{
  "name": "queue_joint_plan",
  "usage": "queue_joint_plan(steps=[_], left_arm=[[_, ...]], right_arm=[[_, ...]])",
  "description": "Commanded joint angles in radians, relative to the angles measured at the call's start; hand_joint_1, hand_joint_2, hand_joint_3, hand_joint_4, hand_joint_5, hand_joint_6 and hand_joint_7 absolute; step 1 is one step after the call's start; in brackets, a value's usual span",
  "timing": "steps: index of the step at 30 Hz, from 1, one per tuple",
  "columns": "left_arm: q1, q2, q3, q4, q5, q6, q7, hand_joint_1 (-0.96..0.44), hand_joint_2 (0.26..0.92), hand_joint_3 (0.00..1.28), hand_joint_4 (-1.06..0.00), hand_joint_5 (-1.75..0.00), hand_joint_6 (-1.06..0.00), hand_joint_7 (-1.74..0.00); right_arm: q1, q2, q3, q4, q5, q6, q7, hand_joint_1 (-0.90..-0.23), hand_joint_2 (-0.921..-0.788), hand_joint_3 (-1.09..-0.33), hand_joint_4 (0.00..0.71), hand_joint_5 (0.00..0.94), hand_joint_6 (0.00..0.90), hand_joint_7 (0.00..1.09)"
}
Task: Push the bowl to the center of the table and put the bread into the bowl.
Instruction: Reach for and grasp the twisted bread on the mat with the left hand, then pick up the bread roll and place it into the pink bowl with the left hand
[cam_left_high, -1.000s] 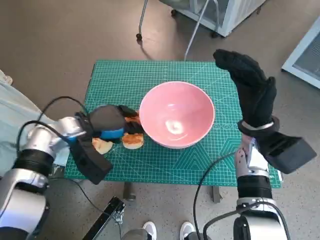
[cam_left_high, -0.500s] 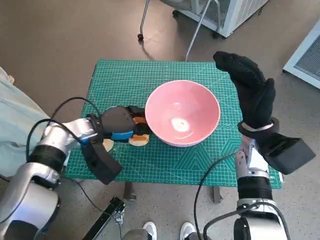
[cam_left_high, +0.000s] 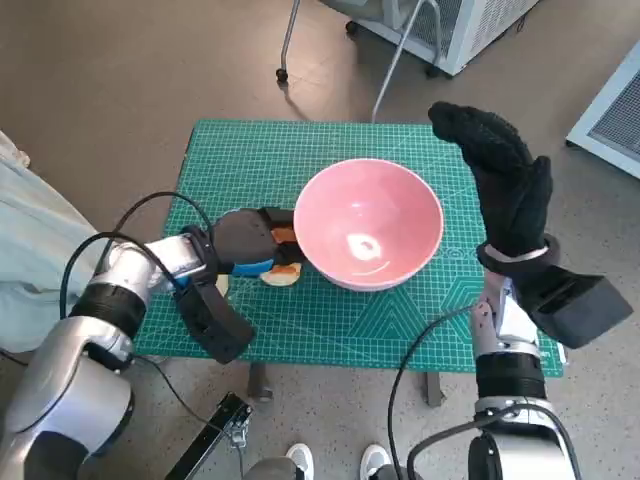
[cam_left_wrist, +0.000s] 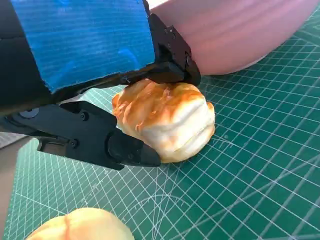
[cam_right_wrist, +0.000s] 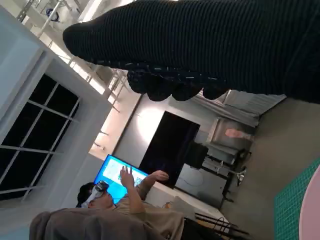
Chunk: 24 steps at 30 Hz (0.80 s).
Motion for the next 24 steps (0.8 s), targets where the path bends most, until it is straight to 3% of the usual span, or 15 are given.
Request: queue_joint_plan(steps=[1,4,10,24], left_arm=[[0.005,-0.002,-0.019,0.037,0.006,0.025,-0.019,-0.03,0.921,0.22,-0.48,-1.03,-0.56,-1.28],[0.002,0.008,-0.01,0.04,-0.011,0.023,-0.027,-0.01,0.921,0.17,-0.51,-1.13,-0.61,-1.31],[-0.004,0.038,0.025,0.042,-0.072,0.018,-0.069,0.0,0.921,0.12,-0.55,-1.15,-0.66,-1.28],[-0.066,0.148,0.187,-0.01,-0.242,-0.005,-0.186,0.0,0.921,0.11,-0.56,-1.17,-0.66,-1.26]], right_arm=[[0.018,-0.01,-0.005,0.014,0.005,0.005,0.004,-0.649,-0.921,-0.751,0.266,0.004,-0.001,0.87],[0.016,-0.01,-0.005,0.013,0.006,0.005,0.004,-0.649,-0.921,-0.751,0.263,0.003,-0.001,0.87],[0.013,-0.008,-0.007,0.015,0.015,0.01,0.009,-0.65,-0.921,-0.749,0.262,0.002,-0.001,0.87],[0.0,-0.001,-0.011,0.035,0.031,0.006,0.022,-0.652,-0.921,-0.745,0.262,0.003,-0.001,0.87]])
